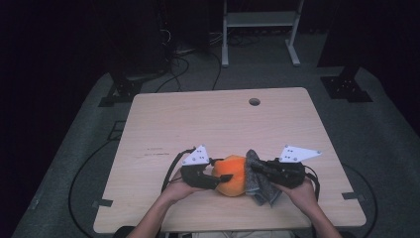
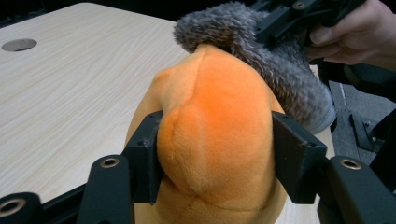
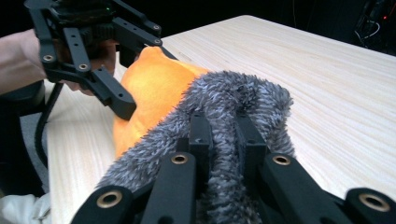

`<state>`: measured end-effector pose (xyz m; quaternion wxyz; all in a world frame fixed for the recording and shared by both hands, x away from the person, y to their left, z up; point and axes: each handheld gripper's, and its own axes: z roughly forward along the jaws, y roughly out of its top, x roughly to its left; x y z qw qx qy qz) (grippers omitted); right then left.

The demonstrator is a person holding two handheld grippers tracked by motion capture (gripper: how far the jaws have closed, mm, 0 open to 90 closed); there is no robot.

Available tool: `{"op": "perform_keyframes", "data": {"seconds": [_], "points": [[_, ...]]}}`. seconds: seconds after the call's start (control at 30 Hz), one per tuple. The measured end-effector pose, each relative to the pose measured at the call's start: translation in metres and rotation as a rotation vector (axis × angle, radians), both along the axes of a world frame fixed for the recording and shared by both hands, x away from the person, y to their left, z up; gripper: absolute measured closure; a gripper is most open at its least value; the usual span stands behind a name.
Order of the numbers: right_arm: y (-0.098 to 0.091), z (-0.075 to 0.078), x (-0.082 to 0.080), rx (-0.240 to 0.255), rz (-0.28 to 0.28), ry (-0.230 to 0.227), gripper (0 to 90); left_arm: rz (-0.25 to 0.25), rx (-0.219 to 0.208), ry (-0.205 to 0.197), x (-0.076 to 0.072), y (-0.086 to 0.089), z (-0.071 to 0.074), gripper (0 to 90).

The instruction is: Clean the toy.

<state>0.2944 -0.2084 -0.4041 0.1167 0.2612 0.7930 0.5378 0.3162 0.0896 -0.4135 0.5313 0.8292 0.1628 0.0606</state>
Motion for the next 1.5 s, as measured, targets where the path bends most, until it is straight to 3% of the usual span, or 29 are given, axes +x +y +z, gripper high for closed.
{"op": "perform_keyframes", "data": {"seconds": [0.13, 0.23, 0.33, 0.53, 0.73, 0.87, 1.03, 1.13, 1.27, 1.37, 1.5], "points": [[0.001, 0.007, -0.007, 0.051, 0.042, -0.021, 79.4, 0.013, 0.006, -0.017, -0.002, -0.007, -0.002, 40.9], [0.013, 0.013, -0.009, 0.037, 0.081, -0.047, 79.4, 0.013, 0.018, -0.029, -0.004, -0.011, -0.001, 41.0], [0.018, 0.009, -0.004, 0.011, 0.074, -0.043, 79.6, 0.005, 0.027, -0.040, -0.006, -0.009, -0.003, 42.3], [0.008, 0.005, 0.002, -0.023, 0.017, -0.032, 79.6, 0.000, 0.020, -0.027, -0.004, -0.008, -0.004, 42.9], [0.010, 0.007, -0.002, -0.011, 0.035, -0.038, 79.5, -0.012, 0.034, -0.039, -0.007, -0.009, -0.003, 42.7], [0.005, 0.002, -0.001, -0.013, 0.037, -0.024, 79.6, -0.053, 0.019, -0.019, -0.006, -0.007, -0.003, 37.7], [-0.003, -0.004, -0.003, -0.050, 0.006, -0.015, 79.6, -0.050, 0.022, -0.019, -0.007, -0.007, -0.005, 39.4], [-0.008, -0.004, -0.006, -0.034, 0.010, 0.003, 79.5, -0.069, 0.031, -0.031, -0.009, -0.010, -0.005, 39.7], [-0.001, 0.005, -0.009, -0.006, 0.047, -0.024, 79.5, -0.083, 0.048, -0.047, -0.013, -0.012, -0.006, 40.2], [0.002, 0.003, -0.006, 0.005, 0.056, -0.011, 79.6, -0.089, 0.051, -0.044, -0.014, -0.009, -0.006, 40.4], [-0.005, -0.006, -0.005, -0.040, 0.028, 0.005, 79.6, -0.091, 0.047, -0.037, -0.014, -0.010, -0.008, 40.4]]}}
